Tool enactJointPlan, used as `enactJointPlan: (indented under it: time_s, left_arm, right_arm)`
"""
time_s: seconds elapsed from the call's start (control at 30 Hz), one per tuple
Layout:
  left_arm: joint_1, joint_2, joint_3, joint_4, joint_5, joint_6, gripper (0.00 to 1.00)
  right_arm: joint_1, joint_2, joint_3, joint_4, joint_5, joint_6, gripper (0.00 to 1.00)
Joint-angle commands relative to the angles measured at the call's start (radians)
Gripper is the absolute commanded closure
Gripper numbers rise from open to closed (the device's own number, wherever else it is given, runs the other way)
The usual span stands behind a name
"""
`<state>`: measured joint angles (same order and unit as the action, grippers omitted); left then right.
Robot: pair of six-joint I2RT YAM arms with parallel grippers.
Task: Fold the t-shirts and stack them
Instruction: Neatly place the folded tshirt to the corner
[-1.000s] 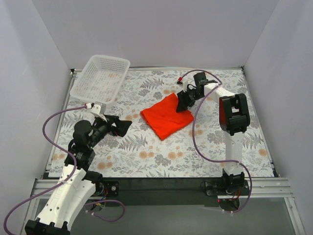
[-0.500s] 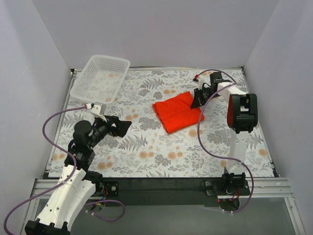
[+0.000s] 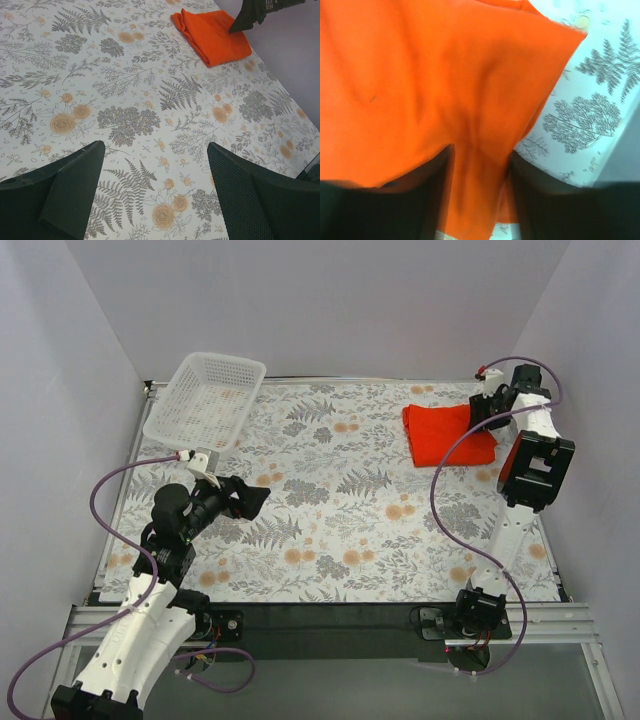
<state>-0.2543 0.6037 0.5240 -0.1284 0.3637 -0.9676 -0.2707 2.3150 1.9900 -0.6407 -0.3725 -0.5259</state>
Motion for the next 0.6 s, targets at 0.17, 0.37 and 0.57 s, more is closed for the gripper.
enactJointPlan:
  time_s: [0.17, 0.37, 0.57]
  left_arm:
    - [0.004, -0.002, 0.007, -0.004, 0.014, 0.007, 0.23]
    - [0.006, -0.008, 0.008, -0.004, 0.004, 0.010, 0.23]
    - [0.004, -0.012, 0.007, -0.005, -0.008, 0.013, 0.23]
  right_arm:
    - [0.034, -0.072, 0.075, 0.030, 0.158, -0.111, 0.13]
    - [0.064, -0.233, -0.072, 0.084, 0.023, -0.167, 0.02]
    - [0.125, -0.195, -0.074, 0.093, -0.249, 0.007, 0.14]
